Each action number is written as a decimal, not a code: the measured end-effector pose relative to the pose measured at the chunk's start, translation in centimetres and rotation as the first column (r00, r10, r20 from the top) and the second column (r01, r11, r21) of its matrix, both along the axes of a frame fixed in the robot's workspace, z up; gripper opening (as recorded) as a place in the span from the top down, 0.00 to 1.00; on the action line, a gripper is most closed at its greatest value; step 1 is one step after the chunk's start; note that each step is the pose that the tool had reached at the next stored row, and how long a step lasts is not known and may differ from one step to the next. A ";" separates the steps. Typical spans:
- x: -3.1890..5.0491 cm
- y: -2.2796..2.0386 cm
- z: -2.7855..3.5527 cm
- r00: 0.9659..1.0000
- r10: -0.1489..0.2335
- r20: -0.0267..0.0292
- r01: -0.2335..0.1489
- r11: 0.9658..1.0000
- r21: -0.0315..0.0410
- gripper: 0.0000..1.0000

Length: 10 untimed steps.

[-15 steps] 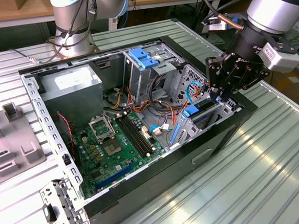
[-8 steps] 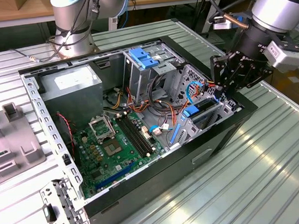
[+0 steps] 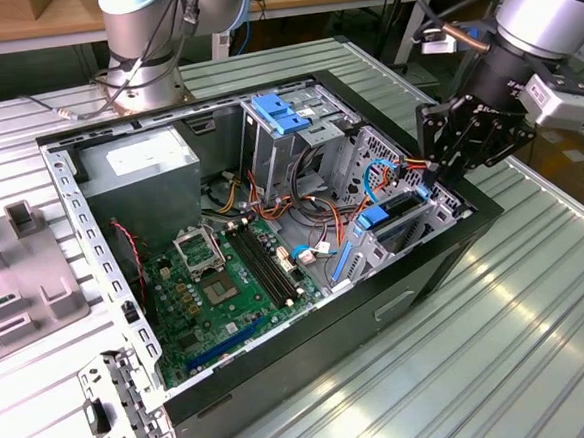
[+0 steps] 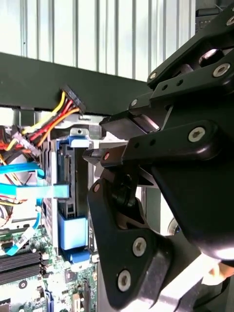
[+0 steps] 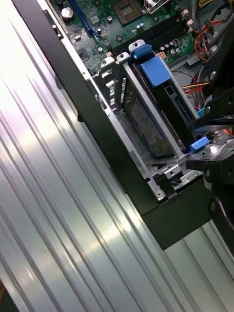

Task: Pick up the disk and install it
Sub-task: 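Insert the first disk wire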

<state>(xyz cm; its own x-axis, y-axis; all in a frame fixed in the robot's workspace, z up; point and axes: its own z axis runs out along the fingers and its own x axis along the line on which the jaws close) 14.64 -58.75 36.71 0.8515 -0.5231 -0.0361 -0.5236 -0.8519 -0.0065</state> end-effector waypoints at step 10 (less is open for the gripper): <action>1.71 0.25 -0.01 1.000 -0.001 0.000 0.001 1.000 0.000 0.64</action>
<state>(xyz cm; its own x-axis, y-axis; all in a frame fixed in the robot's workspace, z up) 16.35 -58.50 36.70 0.8510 -0.5240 -0.0362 -0.5245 -0.8514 -0.0067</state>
